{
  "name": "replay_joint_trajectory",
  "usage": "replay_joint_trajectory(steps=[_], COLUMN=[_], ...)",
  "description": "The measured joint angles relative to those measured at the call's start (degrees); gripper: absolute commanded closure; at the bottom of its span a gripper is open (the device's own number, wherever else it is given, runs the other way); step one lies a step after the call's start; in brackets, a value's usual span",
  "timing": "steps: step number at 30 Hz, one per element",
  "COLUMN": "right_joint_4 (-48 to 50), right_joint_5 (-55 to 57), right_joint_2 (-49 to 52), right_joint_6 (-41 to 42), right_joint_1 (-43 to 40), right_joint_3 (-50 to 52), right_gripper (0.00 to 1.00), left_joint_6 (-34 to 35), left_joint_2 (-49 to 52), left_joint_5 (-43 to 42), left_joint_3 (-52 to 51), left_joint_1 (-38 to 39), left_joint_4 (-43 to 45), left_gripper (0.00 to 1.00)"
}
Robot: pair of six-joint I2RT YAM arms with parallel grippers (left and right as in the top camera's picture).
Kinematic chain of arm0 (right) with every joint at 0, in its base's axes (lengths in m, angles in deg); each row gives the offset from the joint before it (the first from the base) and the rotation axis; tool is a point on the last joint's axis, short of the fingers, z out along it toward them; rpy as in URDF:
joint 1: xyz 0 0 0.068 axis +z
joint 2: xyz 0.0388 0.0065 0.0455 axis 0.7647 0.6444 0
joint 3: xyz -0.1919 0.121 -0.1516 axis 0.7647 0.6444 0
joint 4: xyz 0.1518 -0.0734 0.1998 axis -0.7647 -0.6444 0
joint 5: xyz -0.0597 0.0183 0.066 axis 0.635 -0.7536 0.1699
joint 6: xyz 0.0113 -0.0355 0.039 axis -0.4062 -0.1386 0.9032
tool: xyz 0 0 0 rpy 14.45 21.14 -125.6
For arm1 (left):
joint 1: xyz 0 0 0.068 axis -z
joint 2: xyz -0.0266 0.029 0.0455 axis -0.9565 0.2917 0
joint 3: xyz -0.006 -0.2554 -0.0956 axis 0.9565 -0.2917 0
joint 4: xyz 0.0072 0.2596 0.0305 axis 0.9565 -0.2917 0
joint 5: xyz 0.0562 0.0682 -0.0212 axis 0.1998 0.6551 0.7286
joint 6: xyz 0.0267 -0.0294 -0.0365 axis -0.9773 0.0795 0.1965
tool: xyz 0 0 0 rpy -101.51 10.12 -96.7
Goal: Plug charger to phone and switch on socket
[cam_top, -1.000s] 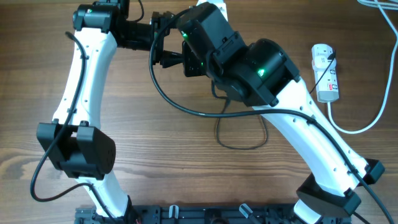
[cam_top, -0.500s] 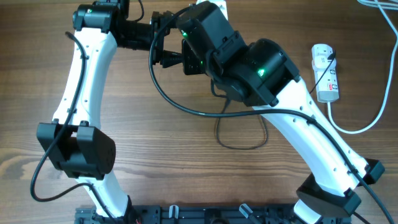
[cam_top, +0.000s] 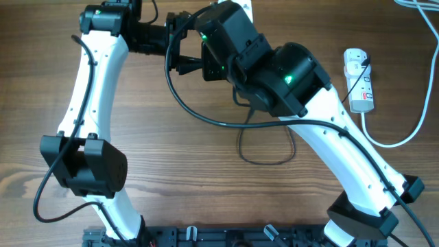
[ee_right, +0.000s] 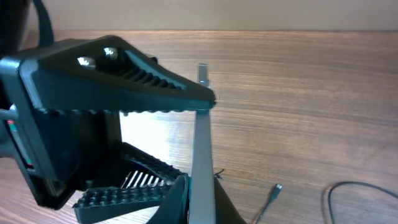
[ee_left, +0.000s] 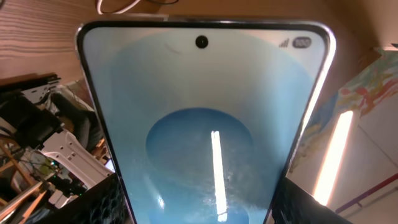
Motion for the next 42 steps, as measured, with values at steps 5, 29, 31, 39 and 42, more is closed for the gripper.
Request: replay_joint_trajectory(steps=[5, 29, 31, 39, 42], right_joint_4=[0.00, -2.82, -3.28, -3.17, -2.58], right_joint_5=[0.17, 2.19, 1.29, 0.00, -0.37], right_joint_2=[0.00, 0.02, 0.02, 0.02, 0.02], right_joint_6=[0.66, 61.96, 63.87, 69.18, 69.57], right_joint_1=[0.00, 0.00, 0.02, 0.00, 0.00], right_joint_3=[0.00, 0.04, 0.04, 0.04, 0.04], right_gripper=[0.96, 0.95, 0.95, 0.96, 0.96], left_joint_6=[0.00, 1.11, 2.27, 4.94, 5.73], left_joint_2=[0.00, -0.04, -0.04, -0.07, -0.07], left_joint_5=[-0.20, 1.55, 1.57, 1.75, 1.75], left_joint_3=[0.00, 0.00, 0.00, 0.00, 0.00], left_joint_1=[-0.02, 0.07, 0.07, 0.07, 0.07], left_joint_4=[0.15, 0.07, 0.04, 0.02, 0.02], left_gripper=[0.29, 0.31, 0.42, 0.45, 0.52])
